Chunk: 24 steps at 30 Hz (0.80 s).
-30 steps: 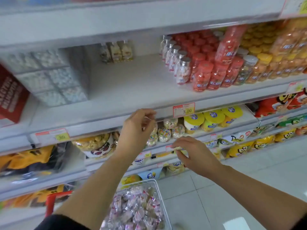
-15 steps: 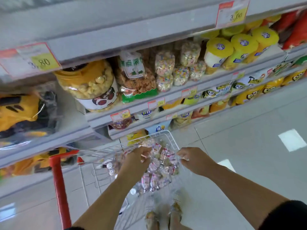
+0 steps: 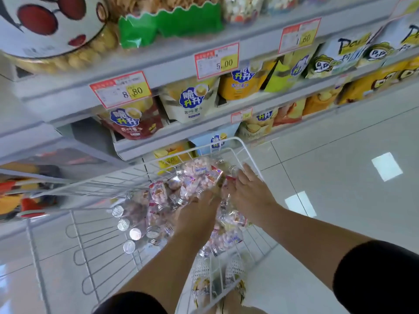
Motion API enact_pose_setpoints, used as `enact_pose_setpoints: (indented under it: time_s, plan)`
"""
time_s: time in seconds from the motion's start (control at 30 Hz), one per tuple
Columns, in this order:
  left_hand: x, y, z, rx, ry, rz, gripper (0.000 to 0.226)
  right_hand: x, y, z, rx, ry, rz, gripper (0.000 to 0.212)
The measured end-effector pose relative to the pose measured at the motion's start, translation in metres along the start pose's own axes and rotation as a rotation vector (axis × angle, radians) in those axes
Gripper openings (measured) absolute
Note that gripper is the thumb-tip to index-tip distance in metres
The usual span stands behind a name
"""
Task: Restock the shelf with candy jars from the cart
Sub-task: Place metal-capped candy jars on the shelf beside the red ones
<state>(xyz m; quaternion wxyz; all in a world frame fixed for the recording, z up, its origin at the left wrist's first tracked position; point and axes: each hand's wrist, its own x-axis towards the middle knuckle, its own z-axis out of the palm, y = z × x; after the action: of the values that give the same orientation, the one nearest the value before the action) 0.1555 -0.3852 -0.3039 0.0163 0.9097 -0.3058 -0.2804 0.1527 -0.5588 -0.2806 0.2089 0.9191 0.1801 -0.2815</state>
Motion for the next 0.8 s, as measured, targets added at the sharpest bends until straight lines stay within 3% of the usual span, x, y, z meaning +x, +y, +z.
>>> enact_pose_setpoints:
  time_s: [0.23, 0.4, 0.5, 0.7, 0.8]
  plan:
    - [-0.003, -0.002, -0.006, 0.098, 0.128, 0.096, 0.082, 0.002, 0.0, -0.003, 0.133, 0.039, 0.061, 0.039]
    - [-0.042, -0.002, -0.061, -0.15, -0.009, -0.101, 0.053, -0.041, 0.023, -0.041, 0.307, 0.058, -0.029, 0.041]
    - [-0.071, 0.0, -0.12, -0.382, 0.043, -0.214, 0.044, -0.081, 0.045, -0.074, 0.66, 0.121, 0.074, 0.017]
    - [-0.113, 0.021, -0.25, -1.022, 0.239, -0.366, 0.024, -0.178, 0.105, -0.157, 1.555, 0.271, 0.505, 0.039]
    - [-0.127, 0.042, -0.31, -1.461, 0.222, -0.409, 0.034, -0.221, 0.13, -0.194, 2.165, 0.31, 0.625, 0.032]
